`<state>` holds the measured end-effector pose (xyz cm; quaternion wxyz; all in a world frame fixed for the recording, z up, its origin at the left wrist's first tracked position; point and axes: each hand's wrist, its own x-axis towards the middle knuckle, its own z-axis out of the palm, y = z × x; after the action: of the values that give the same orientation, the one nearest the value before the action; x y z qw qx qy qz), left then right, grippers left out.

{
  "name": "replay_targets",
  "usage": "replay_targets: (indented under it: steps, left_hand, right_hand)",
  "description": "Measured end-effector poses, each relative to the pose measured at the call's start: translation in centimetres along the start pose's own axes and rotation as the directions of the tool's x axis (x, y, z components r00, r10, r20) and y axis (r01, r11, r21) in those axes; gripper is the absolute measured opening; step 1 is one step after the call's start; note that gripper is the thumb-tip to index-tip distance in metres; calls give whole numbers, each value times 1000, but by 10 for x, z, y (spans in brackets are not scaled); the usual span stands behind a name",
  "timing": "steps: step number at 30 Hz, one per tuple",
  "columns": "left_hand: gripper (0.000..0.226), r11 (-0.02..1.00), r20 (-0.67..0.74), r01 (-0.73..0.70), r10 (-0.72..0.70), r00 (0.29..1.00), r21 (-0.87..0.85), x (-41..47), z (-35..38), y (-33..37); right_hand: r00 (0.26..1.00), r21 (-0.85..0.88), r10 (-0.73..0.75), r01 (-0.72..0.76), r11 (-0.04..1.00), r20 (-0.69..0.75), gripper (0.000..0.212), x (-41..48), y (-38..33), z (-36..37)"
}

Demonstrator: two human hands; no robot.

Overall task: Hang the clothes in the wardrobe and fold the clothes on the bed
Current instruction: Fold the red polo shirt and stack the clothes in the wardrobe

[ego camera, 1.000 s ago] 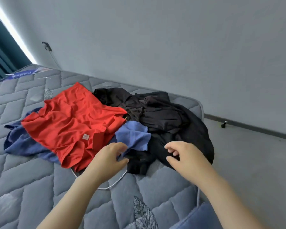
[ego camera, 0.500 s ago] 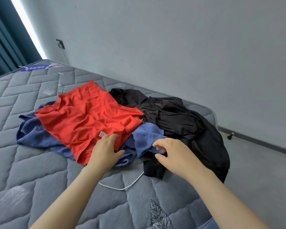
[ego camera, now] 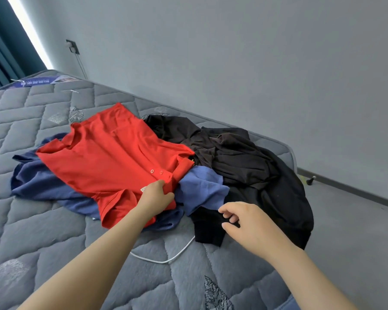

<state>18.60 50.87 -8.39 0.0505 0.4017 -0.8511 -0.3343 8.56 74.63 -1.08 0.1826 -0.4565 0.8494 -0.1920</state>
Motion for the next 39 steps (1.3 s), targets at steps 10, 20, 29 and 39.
replay_targets:
  steps: [10, 20, 29, 39]
  left_hand:
    - [16, 888, -8, -421, 427, 904, -186, -42, -39, 76]
    - [22, 934, 73, -321, 335, 939, -158, -47, -6, 75]
    - [25, 878, 81, -311, 362, 929, -365, -62, -42, 69]
    - [19, 942, 447, -177, 295, 844, -286, -68, -37, 66]
  right_hand:
    - [995, 82, 98, -98, 992, 6, 36, 1, 23, 2]
    - [988, 157, 155, -155, 975, 16, 38, -9, 39, 6]
    - [995, 629, 17, -75, 774, 98, 44, 10, 1, 35]
    - [995, -133, -89, 95, 987, 54, 9, -22, 41, -19]
